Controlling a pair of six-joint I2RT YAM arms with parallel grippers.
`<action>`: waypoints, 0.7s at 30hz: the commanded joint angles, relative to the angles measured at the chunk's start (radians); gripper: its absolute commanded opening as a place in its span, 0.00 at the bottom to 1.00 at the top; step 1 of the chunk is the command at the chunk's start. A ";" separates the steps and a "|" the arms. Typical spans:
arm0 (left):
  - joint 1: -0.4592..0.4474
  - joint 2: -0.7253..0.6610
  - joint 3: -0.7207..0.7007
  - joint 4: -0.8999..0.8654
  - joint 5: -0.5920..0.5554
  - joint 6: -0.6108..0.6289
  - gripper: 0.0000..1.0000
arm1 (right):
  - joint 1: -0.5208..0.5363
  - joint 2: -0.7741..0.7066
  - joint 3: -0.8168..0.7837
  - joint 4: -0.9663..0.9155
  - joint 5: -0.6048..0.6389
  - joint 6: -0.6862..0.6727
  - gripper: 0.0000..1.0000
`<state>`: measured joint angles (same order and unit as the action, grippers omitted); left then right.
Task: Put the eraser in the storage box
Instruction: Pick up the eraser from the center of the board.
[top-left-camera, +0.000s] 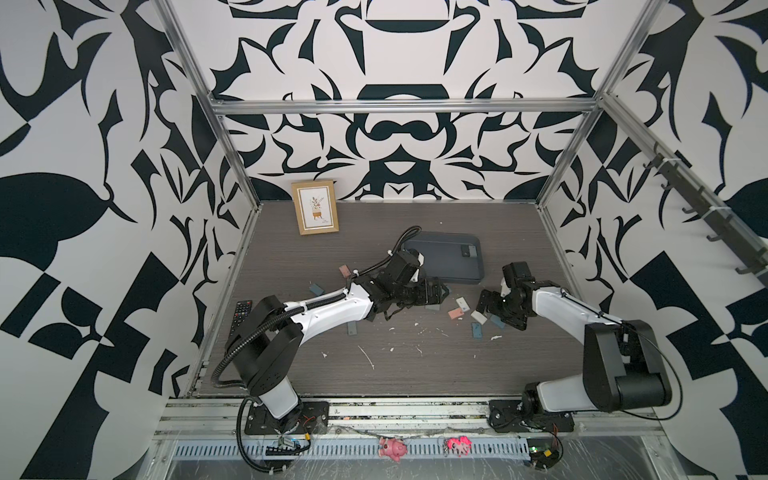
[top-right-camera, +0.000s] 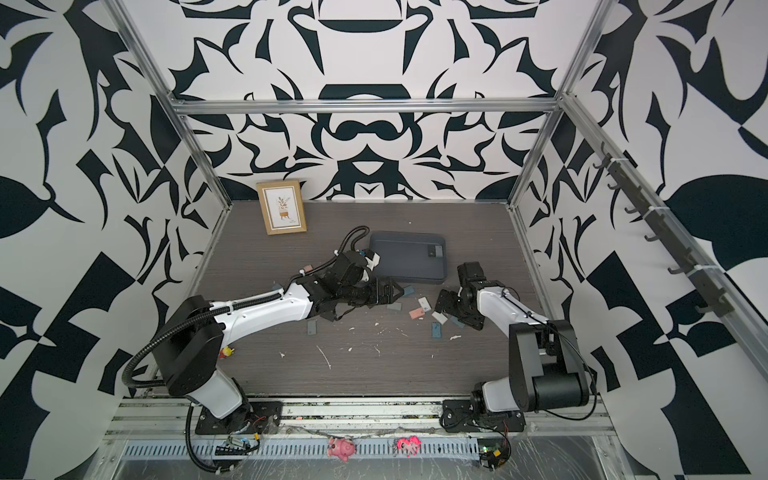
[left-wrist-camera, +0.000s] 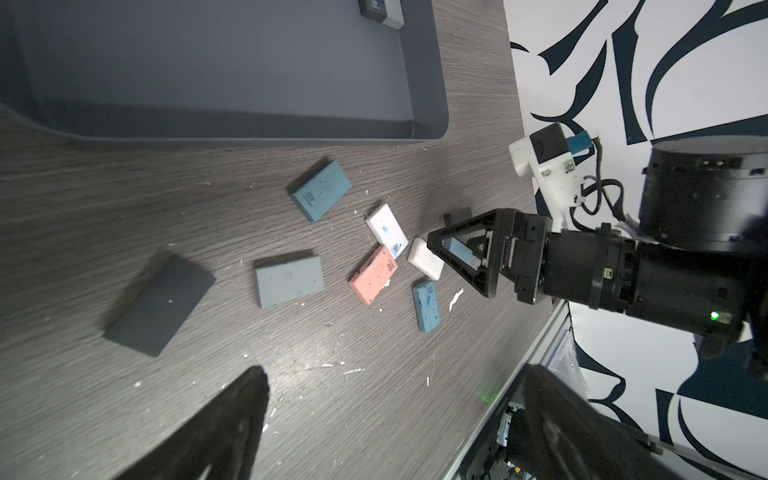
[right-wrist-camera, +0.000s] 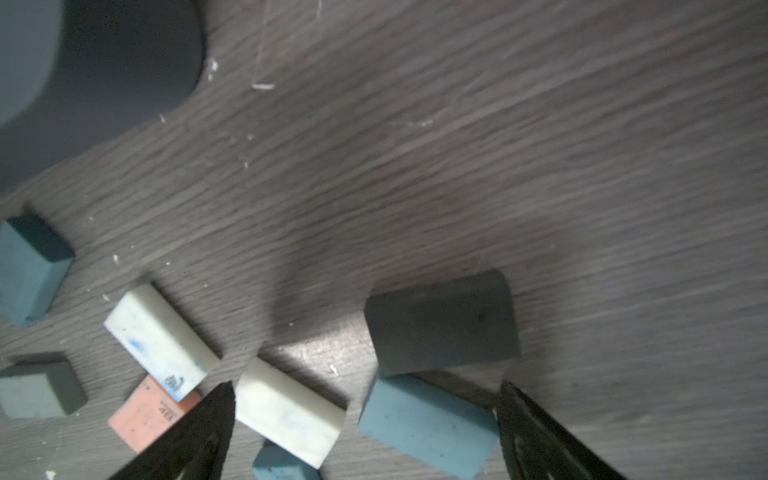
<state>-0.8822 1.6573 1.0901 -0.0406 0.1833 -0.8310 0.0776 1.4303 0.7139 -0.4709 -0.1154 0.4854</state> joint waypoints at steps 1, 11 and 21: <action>-0.003 0.016 0.005 0.015 0.013 -0.011 0.99 | -0.004 0.018 0.009 0.013 -0.025 -0.011 0.99; -0.004 0.022 0.010 0.015 0.020 -0.012 0.99 | -0.008 -0.048 0.027 -0.046 0.033 0.009 1.00; -0.008 0.016 0.001 0.015 0.017 -0.013 0.99 | -0.094 -0.015 0.025 -0.036 0.008 0.025 0.97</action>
<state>-0.8852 1.6630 1.0901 -0.0372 0.1974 -0.8379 -0.0200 1.4113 0.7227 -0.5003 -0.0933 0.4953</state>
